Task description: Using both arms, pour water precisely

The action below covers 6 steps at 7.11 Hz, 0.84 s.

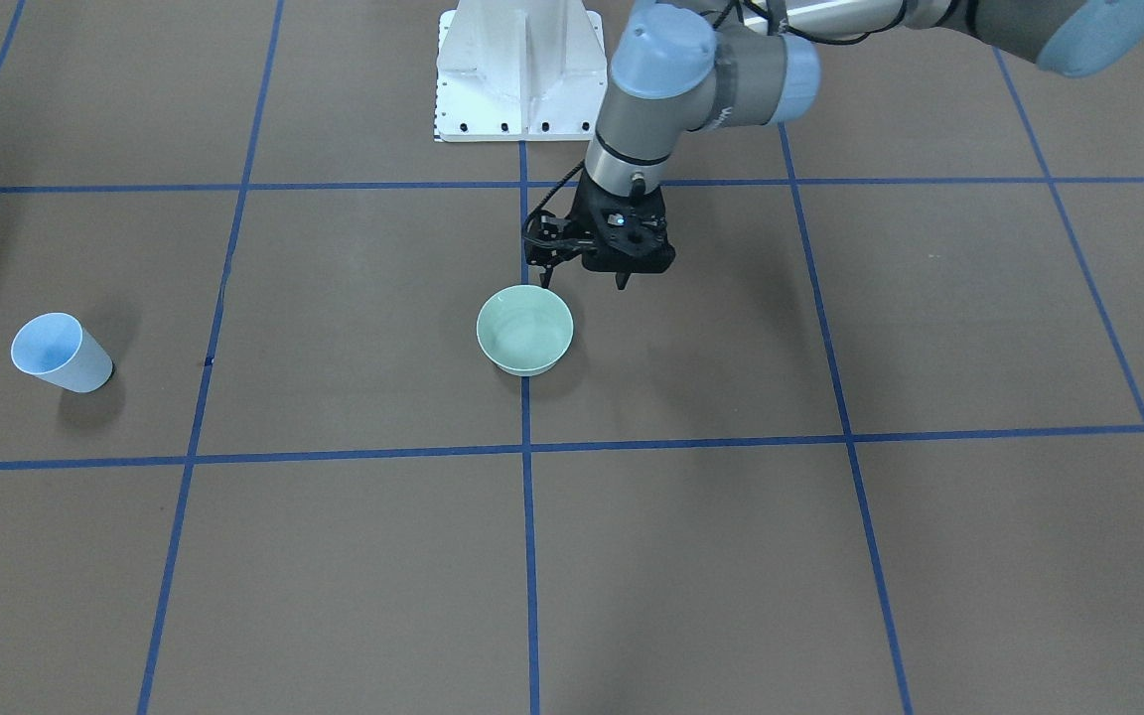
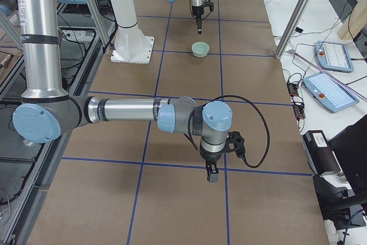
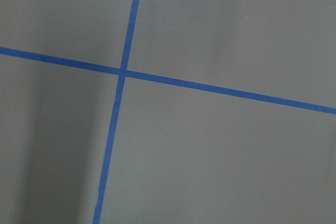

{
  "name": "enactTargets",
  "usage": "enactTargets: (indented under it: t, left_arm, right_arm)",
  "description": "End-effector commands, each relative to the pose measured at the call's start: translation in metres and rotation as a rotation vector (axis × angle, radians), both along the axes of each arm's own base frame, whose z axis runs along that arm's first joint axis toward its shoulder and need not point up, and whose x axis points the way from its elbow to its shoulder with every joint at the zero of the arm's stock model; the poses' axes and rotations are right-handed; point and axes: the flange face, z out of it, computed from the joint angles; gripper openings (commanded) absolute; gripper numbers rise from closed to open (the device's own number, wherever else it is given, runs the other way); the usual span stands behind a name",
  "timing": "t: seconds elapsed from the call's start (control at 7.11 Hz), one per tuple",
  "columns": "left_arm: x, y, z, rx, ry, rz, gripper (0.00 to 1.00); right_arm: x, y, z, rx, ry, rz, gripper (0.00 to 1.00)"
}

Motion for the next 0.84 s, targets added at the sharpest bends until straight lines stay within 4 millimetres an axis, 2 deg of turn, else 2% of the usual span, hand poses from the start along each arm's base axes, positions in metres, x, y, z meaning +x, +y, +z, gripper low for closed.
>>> enactTargets:
  t: [0.0, 0.28, 0.42, 0.7]
  left_arm:
    - [0.046, 0.007, -0.005, -0.02, -0.047, -0.011, 0.88]
    - [0.034, -0.011, -0.003, 0.011, -0.06, -0.015, 0.78]
    - [0.033, -0.021, 0.004, 0.013, -0.077, -0.02, 0.68]
    - [0.041, -0.029, 0.022, 0.025, -0.115, -0.001, 0.53]
  right_arm:
    - [0.0, 0.003, 0.004, -0.006, -0.001, -0.002, 1.0]
    - [0.0, 0.003, 0.004, -0.006, -0.001, -0.002, 1.0]
    - [0.0, 0.003, 0.004, -0.006, -0.001, -0.002, 1.0]
    - [0.0, 0.003, 0.004, -0.006, -0.001, -0.002, 1.0]
